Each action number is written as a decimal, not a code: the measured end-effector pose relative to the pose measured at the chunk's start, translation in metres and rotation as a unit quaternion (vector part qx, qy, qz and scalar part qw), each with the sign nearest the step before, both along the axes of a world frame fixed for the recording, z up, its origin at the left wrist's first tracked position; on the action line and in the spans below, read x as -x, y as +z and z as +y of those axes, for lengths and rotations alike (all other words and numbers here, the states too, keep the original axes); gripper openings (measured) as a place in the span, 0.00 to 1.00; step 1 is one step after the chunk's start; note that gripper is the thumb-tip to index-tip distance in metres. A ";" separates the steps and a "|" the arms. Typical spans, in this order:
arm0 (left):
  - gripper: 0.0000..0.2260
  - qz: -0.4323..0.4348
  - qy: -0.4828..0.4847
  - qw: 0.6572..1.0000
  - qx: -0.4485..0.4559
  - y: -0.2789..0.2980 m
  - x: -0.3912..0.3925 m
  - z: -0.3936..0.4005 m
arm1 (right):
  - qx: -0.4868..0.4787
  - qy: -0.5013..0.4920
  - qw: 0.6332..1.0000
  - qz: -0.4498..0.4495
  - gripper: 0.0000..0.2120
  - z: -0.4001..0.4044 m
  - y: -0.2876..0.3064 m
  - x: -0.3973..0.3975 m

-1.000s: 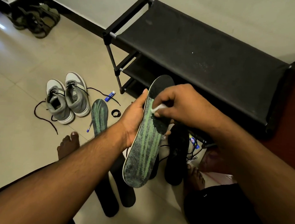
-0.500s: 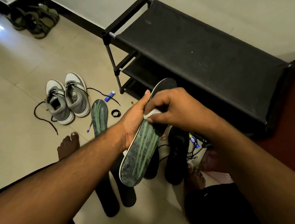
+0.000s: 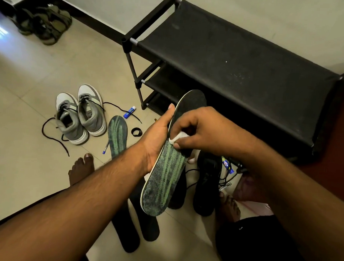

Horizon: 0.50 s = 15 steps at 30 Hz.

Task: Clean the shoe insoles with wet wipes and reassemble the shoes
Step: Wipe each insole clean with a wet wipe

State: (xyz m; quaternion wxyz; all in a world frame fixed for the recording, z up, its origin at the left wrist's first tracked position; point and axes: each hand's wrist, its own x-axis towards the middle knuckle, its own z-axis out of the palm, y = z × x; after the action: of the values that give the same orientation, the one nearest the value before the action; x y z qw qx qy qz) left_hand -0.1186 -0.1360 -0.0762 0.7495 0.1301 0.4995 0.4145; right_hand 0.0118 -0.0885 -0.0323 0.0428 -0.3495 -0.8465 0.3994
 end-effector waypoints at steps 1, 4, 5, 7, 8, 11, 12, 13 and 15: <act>0.27 -0.003 -0.002 1.000 -0.004 0.001 0.000 0.000 | 0.008 -0.002 1.000 0.001 0.06 0.000 0.000 0.000; 0.31 -0.041 -0.017 0.999 0.026 0.003 -0.002 -0.002 | -0.013 -0.107 0.994 0.018 0.06 0.007 -0.002 -0.005; 0.31 -0.048 -0.018 0.998 0.032 0.003 -0.003 -0.002 | -0.032 -0.156 0.987 0.023 0.05 0.010 -0.003 -0.007; 0.31 -0.052 -0.014 0.998 0.037 0.002 -0.004 -0.002 | -0.069 -0.233 0.969 0.031 0.04 0.014 -0.007 -0.012; 0.30 -0.057 -0.013 0.998 0.038 0.003 -0.005 -0.001 | -0.082 -0.250 0.964 0.032 0.04 0.015 -0.009 -0.013; 0.31 -0.051 -0.007 0.998 0.041 0.004 -0.003 -0.001 | -0.093 -0.215 0.971 0.037 0.05 0.011 -0.009 -0.009; 0.32 -0.051 -0.010 0.998 0.037 0.005 -0.002 -0.001 | -0.078 -0.181 0.980 0.039 0.06 0.008 -0.007 -0.005; 0.32 -0.041 -0.008 0.999 0.032 0.005 0.000 0.000 | -0.054 -0.141 0.988 0.039 0.07 0.004 -0.004 -0.002; 0.31 -0.001 -0.007 1.000 0.016 0.005 0.003 0.001 | 0.000 -0.063 0.998 0.027 0.08 -0.002 0.001 0.002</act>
State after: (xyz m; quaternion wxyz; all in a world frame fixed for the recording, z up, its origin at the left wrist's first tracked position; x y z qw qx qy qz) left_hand -0.1218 -0.1354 -0.0708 0.7550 0.1207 0.5042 0.4015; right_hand 0.0101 -0.0903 -0.0311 0.0907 -0.3915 -0.8214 0.4047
